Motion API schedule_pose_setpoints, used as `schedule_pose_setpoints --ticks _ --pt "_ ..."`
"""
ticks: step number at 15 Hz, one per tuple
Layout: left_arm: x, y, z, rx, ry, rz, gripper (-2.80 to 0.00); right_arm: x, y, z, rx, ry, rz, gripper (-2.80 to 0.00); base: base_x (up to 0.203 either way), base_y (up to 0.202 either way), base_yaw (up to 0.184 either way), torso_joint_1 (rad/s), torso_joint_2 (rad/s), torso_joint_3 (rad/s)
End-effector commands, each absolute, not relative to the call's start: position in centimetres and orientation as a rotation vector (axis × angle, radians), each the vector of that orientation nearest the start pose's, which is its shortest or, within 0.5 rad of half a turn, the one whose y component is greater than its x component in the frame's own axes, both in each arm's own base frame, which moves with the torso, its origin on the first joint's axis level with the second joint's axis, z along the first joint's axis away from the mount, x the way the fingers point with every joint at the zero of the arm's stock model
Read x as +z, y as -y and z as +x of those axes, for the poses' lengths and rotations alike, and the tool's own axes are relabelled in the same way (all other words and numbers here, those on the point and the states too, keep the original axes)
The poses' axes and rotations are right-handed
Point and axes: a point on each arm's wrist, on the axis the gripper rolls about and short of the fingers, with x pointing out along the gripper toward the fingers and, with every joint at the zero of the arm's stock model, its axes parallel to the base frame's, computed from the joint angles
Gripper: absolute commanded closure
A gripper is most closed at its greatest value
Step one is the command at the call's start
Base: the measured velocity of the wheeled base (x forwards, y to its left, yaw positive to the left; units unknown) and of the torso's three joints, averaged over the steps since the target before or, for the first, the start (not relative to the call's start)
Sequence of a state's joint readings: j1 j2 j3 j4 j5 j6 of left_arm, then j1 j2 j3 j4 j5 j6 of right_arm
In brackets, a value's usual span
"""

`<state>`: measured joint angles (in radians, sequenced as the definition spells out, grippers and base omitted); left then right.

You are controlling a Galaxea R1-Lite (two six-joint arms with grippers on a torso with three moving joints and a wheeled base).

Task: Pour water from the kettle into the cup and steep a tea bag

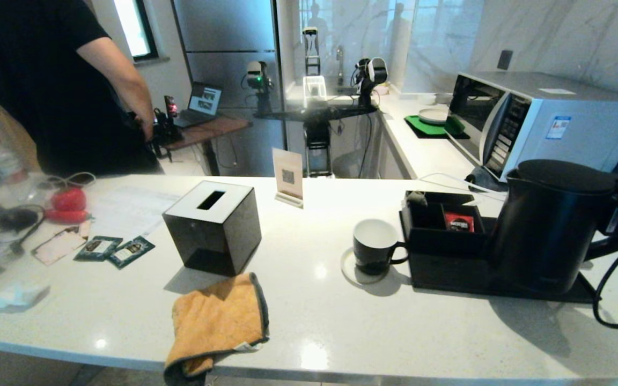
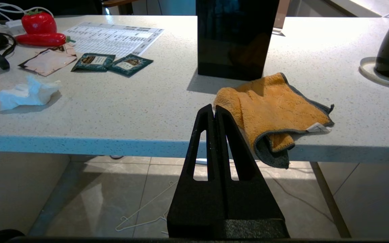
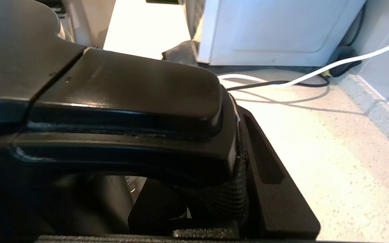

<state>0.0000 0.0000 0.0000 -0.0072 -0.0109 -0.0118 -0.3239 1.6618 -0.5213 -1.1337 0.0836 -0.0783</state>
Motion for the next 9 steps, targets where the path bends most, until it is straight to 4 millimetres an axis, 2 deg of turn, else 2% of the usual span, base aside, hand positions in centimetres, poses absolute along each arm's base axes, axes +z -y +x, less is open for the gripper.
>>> schedule_pose_setpoints --ticks 1,6,9 --pt "7.6 0.0 -2.3 -0.011 0.006 -0.012 0.0 18.3 7.2 24.9 -0.206 0.006 -0.086 0.0 0.0 0.0 0.0 0.0 0.0 0.0" --pt "7.6 0.0 -2.3 -0.011 0.006 -0.012 0.0 18.8 5.2 24.4 -0.136 -0.032 -0.085 0.0 0.0 0.0 0.0 0.0 0.0 0.0" --pt "7.6 0.0 -2.3 -0.011 0.006 -0.012 0.0 18.7 4.2 24.4 -0.091 -0.053 -0.14 0.0 0.0 0.0 0.0 0.0 0.0 0.0"
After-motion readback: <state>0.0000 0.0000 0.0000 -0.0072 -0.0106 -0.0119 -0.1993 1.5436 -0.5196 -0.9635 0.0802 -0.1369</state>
